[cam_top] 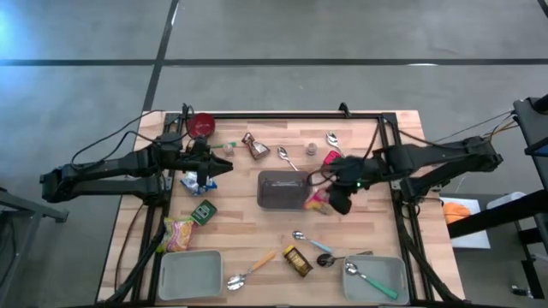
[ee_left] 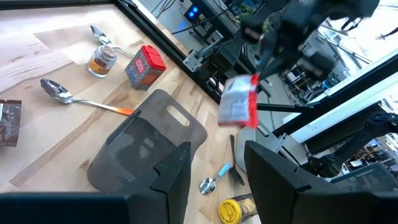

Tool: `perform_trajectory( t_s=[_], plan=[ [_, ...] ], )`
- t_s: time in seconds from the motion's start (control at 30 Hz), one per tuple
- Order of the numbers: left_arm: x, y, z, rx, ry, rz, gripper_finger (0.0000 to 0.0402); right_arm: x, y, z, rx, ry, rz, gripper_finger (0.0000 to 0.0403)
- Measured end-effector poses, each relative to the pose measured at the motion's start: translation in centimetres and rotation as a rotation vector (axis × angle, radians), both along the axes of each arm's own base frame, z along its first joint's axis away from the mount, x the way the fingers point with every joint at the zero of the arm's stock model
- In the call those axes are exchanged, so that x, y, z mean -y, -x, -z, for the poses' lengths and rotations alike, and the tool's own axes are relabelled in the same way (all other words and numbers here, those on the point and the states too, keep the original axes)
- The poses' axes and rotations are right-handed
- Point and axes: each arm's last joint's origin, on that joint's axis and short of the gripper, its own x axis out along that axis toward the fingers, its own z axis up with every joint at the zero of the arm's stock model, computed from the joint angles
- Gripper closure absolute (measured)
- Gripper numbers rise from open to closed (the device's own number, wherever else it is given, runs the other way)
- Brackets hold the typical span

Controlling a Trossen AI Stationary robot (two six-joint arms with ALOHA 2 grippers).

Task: Pick & Place Food Item
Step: Put the red noodle pack into the black bin

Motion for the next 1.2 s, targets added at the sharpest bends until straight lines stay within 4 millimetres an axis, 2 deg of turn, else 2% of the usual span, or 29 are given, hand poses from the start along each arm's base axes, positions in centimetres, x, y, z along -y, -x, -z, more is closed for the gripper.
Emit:
perform_trajectory(
  t_s=[0.2,0.3,0.43,0.53,0.7,0.9,1.1,1.2],
  plan=[
    [0.0,0.0,0.0,0.0,0.0,0.0,0.0249,2.0,-0.9,-3.3,0.13,0.109,0.021,0.0395],
    [0.0,0.0,0.0,0.0,0.0,0.0,0.0249,3.0,-2.1,-3.9,0.193,0.163,-0.032,0.0395],
    [0.0,0.0,0.0,0.0,0.0,0.0,0.0249,4.8,-4.7,-3.7,0.304,0.163,-0.175,0.0395],
    [0.0,0.0,0.0,0.0,0.0,0.0,0.0249,6.3,-6.6,-2.9,0.371,0.105,-0.282,0.0395],
    [0.0,0.0,0.0,0.0,0.0,0.0,0.0249,8.6,-9.9,-0.4,0.442,-0.011,-0.447,0.0395],
    [0.0,0.0,0.0,0.0,-0.001,-0.005,0.0249,10.1,-13.0,3.0,0.524,-0.138,-0.659,0.0395],
    [0.0,0.0,0.0,0.0,-0.002,-0.007,0.0249,11.3,-15.0,6.6,0.541,-0.249,-0.76,0.0395],
    [0.0,0.0,0.0,0.0,0.0,-0.008,0.0249,12.1,-15.5,7.6,0.563,-0.258,-0.775,0.0395]
  ],
)
